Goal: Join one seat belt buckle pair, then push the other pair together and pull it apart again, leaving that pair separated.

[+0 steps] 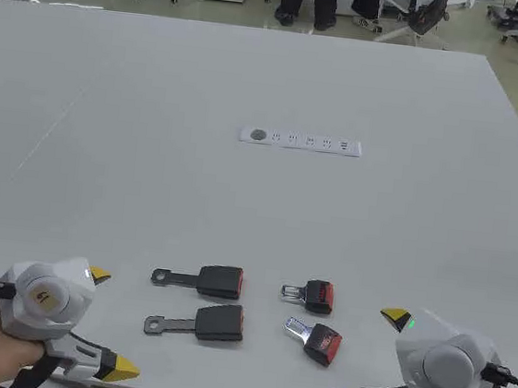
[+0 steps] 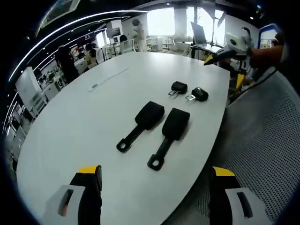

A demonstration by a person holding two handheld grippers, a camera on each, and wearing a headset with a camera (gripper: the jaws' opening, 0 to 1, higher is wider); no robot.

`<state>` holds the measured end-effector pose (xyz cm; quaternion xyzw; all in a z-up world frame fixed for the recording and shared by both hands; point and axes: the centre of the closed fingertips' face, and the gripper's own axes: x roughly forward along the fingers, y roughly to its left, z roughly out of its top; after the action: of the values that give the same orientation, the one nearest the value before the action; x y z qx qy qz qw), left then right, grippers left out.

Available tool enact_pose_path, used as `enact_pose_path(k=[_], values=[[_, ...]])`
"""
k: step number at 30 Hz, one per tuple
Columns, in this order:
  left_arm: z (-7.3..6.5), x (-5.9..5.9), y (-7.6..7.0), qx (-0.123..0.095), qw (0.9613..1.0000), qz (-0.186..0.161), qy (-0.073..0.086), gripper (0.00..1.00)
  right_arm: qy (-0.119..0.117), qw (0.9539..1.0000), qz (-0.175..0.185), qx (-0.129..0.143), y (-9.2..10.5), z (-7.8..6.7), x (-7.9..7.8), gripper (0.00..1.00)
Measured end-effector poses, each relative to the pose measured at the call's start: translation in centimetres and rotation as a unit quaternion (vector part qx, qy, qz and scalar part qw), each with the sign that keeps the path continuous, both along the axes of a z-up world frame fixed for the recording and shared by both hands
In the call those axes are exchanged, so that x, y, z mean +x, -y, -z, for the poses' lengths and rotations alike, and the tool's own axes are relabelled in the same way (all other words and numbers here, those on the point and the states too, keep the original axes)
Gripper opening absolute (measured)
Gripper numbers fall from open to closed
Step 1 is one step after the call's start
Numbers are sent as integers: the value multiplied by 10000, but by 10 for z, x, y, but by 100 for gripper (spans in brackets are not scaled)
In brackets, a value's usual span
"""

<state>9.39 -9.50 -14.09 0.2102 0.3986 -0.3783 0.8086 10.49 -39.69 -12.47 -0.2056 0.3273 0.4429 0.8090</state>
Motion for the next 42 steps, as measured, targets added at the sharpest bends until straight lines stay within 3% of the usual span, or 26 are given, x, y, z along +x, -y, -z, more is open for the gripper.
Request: enact_pose_path(k=[28,32,37,42], values=[[-1,1,0,91,9999,17,67,95,20,10000,21,-56,5,2,-7,90],[-1,7,-9,309,9993,-51,201,97,11,10000,18,-56,6,2,-9,89],[-3,10,-13,267,9991,-232,226,98,0,10000,24,-56,5,4,-8,89],[-3,8,-8,249,9993,-175,200,99,5,10000,-19,-85,2,4,-7,90]])
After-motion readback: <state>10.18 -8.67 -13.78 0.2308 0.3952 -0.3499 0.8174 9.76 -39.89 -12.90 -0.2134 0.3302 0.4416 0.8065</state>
